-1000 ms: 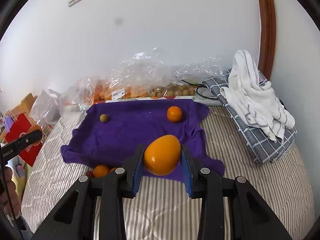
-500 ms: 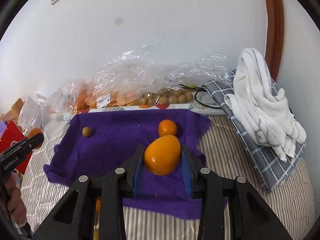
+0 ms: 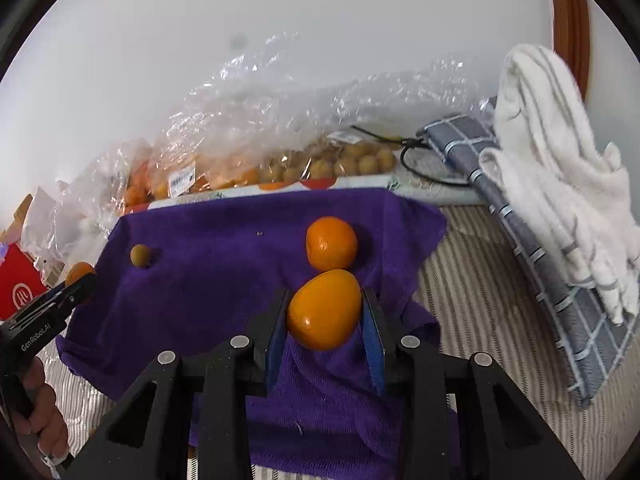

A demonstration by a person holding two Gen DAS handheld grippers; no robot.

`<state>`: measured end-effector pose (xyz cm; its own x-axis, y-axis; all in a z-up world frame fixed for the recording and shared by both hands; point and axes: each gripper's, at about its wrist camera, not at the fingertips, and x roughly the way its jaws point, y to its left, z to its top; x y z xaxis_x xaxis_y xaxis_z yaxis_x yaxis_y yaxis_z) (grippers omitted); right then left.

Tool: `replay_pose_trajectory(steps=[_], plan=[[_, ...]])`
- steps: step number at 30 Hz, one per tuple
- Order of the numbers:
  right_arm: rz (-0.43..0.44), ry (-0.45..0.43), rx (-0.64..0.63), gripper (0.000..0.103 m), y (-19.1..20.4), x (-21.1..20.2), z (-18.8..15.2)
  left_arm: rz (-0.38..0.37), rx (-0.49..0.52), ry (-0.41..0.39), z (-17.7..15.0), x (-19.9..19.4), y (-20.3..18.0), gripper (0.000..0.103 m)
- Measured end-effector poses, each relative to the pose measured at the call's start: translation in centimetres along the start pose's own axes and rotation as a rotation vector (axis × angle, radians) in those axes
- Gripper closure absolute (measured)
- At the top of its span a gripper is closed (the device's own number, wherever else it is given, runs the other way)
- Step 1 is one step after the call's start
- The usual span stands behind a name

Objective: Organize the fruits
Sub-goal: 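Carry both fruits onto the purple towel and open both grippers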

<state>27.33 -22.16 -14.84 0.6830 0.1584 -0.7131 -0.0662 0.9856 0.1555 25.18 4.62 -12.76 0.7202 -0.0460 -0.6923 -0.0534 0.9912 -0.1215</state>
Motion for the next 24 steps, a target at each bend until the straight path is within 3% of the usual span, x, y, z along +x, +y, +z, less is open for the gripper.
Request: replay_pose_trajectory(steps=[8, 24], plan=[[-0.01, 0.052, -0.044, 0.068, 0.8, 2.8, -1.0, 0.012, -0.005, 0.054, -0.8, 1.7, 0.6, 0.064], [-0.062, 0.066, -0.04, 0.068, 0.4, 3.6, -1.2, 0.034, 0.038, 0.076, -1.4, 2.5, -0.2, 0.064]])
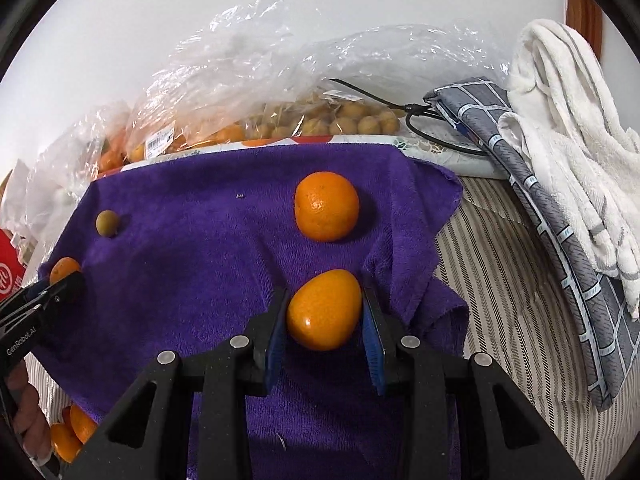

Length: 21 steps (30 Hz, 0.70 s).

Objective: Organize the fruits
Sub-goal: 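Carry both fruits onto the purple towel and open both grippers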

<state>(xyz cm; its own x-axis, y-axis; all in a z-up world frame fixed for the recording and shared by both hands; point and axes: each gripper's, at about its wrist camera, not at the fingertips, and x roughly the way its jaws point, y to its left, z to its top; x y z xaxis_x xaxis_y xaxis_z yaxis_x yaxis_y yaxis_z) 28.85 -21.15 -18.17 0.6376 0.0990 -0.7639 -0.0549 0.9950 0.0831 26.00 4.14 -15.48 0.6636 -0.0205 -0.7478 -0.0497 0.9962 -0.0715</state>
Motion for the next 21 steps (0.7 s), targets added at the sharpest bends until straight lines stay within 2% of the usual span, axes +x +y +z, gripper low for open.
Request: replay_pose_trajectory(steps=[5, 11, 15, 17, 21], plan=[[-0.001, -0.003, -0.01, 0.063, 0.3, 0.0, -0.1, -0.002, -0.007, 0.008, 0.1, 0.0, 0.1, 0.064], [0.034, -0.016, 0.0, 0.049, 0.3, -1.0, -0.4, -0.007, -0.008, -0.003, 0.2, -0.3, 0.1, 0.064], [-0.003, -0.093, -0.039, 0.04, 1.1, -2.9, -0.5, -0.002, 0.004, -0.061, 0.4, -1.6, -0.1, 0.059], [-0.016, -0.131, -0.033, 0.039, 1.3, -3.7, -0.7, -0.003, -0.004, -0.083, 0.5, -2.2, 0.0, 0.059], [-0.016, -0.15, -0.007, 0.039, 1.5, -4.4, -0.5, -0.016, -0.023, -0.141, 0.6, -3.5, 0.1, 0.059]])
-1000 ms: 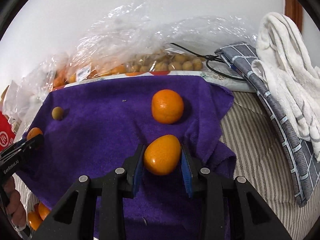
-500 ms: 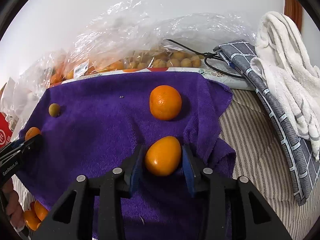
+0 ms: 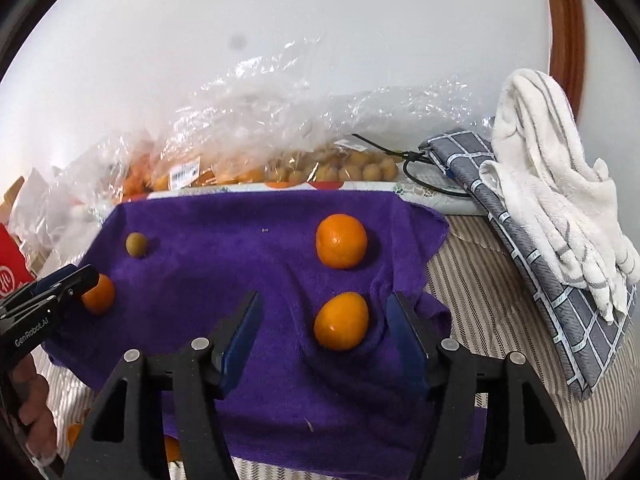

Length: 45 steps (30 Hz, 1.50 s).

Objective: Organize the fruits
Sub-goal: 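Carry both fruits onto the purple towel and open both grippers, then grasp a small yellow-green fruit with the right gripper while the left grasps an orange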

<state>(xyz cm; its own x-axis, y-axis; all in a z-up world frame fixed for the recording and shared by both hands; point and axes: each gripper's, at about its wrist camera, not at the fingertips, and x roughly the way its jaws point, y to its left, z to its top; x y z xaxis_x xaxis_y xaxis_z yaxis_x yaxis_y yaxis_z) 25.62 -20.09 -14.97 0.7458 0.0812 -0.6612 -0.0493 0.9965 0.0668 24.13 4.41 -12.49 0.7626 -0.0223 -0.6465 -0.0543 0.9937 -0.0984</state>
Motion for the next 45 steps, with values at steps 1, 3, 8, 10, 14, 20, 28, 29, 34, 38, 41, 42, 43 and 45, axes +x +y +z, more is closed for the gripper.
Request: replay_pose_trajectory(steps=[1, 3, 8, 10, 14, 20, 28, 29, 34, 38, 41, 42, 43, 45], plan=[[-0.005, -0.013, 0.002, 0.039, 0.1, -0.3, 0.0, 0.007, 0.0, -0.013, 0.0, -0.3, 0.0, 0.059], [-0.015, -0.024, -0.003, 0.039, 0.2, -0.8, 0.1, 0.016, 0.011, -0.036, 0.1, -0.9, -0.3, 0.059], [0.006, -0.025, 0.026, 0.039, 0.2, -2.7, 0.0, -0.012, 0.029, -0.084, 0.9, -3.0, -0.7, 0.059], [0.028, -0.016, 0.036, 0.039, 0.3, -3.5, -0.3, -0.019, 0.065, -0.099, 1.3, -4.4, -1.0, 0.059], [0.017, -0.007, -0.002, 0.041, 0.5, -5.4, -1.5, -0.033, 0.076, -0.105, 0.3, -6.3, -0.7, 0.059], [0.031, -0.016, -0.012, 0.041, 0.2, -8.1, -3.3, -0.042, 0.012, -0.042, -2.8, -7.2, 0.9, 0.059], [0.064, -0.01, -0.049, 0.041, 1.5, -9.1, -5.4, -0.042, -0.055, -0.015, -6.4, -8.8, 4.2, 0.059], [0.068, -0.006, -0.046, 0.041, 1.6, -9.0, -5.6, -0.041, -0.058, -0.01, -6.7, -8.9, 4.3, 0.059], [0.108, 0.025, -0.036, 0.043, 2.2, -8.4, -6.6, -0.028, -0.069, 0.001, -7.4, -8.8, 4.9, 0.059], [0.142, 0.05, -0.049, 0.044, 3.0, -8.3, -7.8, -0.04, -0.08, -0.009, -7.7, -8.6, 5.2, 0.059], [0.158, 0.063, -0.076, 0.046, 3.8, -8.3, -8.8, -0.052, -0.098, -0.006, -7.9, -8.4, 5.5, 0.059], [0.159, 0.065, -0.08, 0.047, 4.1, -8.4, -9.1, -0.054, -0.101, -0.003, -8.0, -8.2, 5.6, 0.059], [0.168, 0.072, -0.085, 0.048, 4.3, -8.4, -9.4, -0.052, -0.103, 0.0, -7.9, -8.2, 5.7, 0.059], [0.19, 0.083, -0.092, 0.05, 4.7, -8.4, -9.8, -0.053, -0.107, -0.005, -7.9, -8.3, 5.8, 0.059]])
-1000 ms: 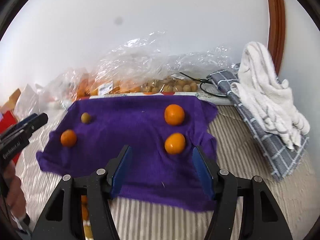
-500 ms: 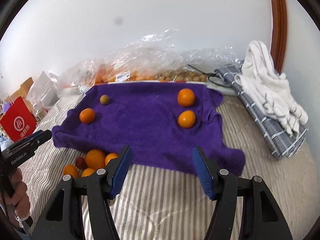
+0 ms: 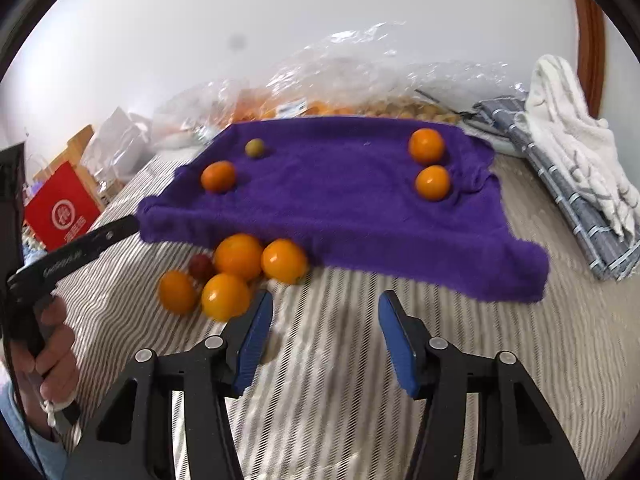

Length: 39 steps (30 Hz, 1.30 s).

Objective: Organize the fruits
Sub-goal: 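Grasp a small yellow-green fruit with the right gripper while the left grasps an orange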

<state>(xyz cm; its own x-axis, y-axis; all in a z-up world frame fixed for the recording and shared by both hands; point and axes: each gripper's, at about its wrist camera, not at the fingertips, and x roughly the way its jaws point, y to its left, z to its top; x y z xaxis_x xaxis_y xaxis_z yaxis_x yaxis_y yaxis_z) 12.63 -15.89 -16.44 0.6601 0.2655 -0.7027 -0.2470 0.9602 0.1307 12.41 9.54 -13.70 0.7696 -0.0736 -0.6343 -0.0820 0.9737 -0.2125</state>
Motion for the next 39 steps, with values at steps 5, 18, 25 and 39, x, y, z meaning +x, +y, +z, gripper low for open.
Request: replay_pose_trajectory(steps=[5, 18, 25, 39], plan=[[0.086, 0.022, -0.015, 0.052, 1.5, 0.1, -0.9, 0.0, -0.013, 0.005, 0.0, 0.0, 0.6, 0.059], [0.068, 0.089, -0.067, 0.079, 4.0, 2.5, -2.1, -0.051, 0.034, 0.049, -0.5, 0.3, -0.2, 0.059], [-0.047, 0.037, -0.056, 0.079, 1.1, 0.7, -2.1, -0.13, 0.132, 0.112, -1.5, 0.8, -2.1, 0.059], [-0.155, -0.002, 0.065, 0.079, -5.7, -0.6, -2.6, -0.283, 0.236, 0.181, -3.1, 0.9, -5.4, 0.053]])
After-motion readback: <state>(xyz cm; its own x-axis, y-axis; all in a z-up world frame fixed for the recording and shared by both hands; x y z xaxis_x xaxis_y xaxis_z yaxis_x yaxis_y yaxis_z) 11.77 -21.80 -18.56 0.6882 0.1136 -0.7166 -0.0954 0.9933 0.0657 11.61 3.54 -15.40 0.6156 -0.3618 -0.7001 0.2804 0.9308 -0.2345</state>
